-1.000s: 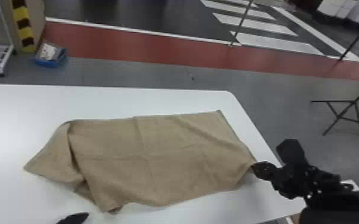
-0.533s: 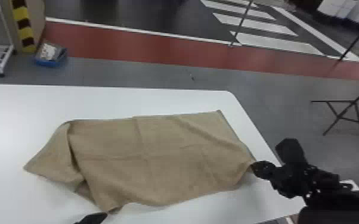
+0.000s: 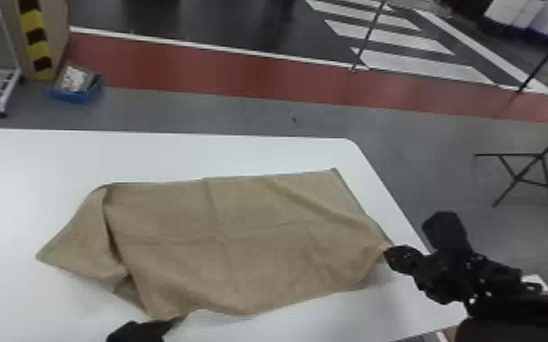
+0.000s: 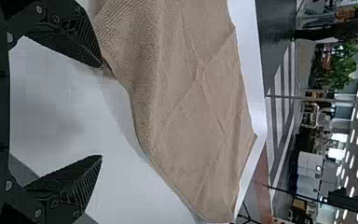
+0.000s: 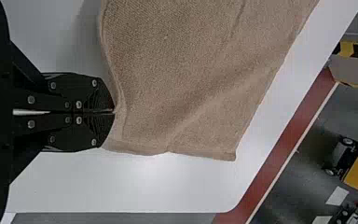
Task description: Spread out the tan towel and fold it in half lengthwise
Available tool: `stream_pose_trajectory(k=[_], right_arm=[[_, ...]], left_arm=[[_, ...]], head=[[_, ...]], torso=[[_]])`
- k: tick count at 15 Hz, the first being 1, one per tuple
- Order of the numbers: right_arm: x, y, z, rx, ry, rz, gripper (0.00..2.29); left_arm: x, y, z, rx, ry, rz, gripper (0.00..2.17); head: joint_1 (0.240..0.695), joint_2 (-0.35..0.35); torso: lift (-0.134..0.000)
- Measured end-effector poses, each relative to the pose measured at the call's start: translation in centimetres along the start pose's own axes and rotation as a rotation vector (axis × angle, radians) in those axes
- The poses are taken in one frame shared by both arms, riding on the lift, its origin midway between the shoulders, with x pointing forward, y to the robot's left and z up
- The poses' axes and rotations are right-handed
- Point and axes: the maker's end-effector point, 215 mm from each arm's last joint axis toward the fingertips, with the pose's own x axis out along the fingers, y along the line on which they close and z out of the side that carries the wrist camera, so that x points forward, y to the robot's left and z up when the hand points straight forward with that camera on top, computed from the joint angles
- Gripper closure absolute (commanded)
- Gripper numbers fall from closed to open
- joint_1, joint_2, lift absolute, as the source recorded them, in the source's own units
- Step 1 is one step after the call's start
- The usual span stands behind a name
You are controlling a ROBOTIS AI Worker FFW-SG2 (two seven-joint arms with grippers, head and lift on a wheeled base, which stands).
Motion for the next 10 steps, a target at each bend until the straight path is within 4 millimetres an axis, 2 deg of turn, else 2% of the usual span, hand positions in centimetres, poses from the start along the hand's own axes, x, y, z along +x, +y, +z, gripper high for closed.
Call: stream_pose_trajectory(k=[3, 6, 10], right_arm=[[-0.3, 0.3, -0.1, 0.005, -0.001, -0.001, 1.42], [-0.6, 0.4, -0.2, 0.012, 0.001, -0.006, 1.42], [-0.8, 0.7, -0.3, 0.017, 0.006, -0.011, 1.42]], left_arm=[[0.9, 1.8, -0.1, -0.004, 0.021, 0.017, 0.21], [1.2, 3.9, 0.8, -0.015, 0.013, 0.044, 0.21], [1.4, 5.3, 2.2, -0.014, -0.003, 0.055, 0.21]], head=[[0.695, -0.350], [0.695, -0.350], [0.695, -0.350]], torso=[[-0.123], [-0.123], [-0.123]])
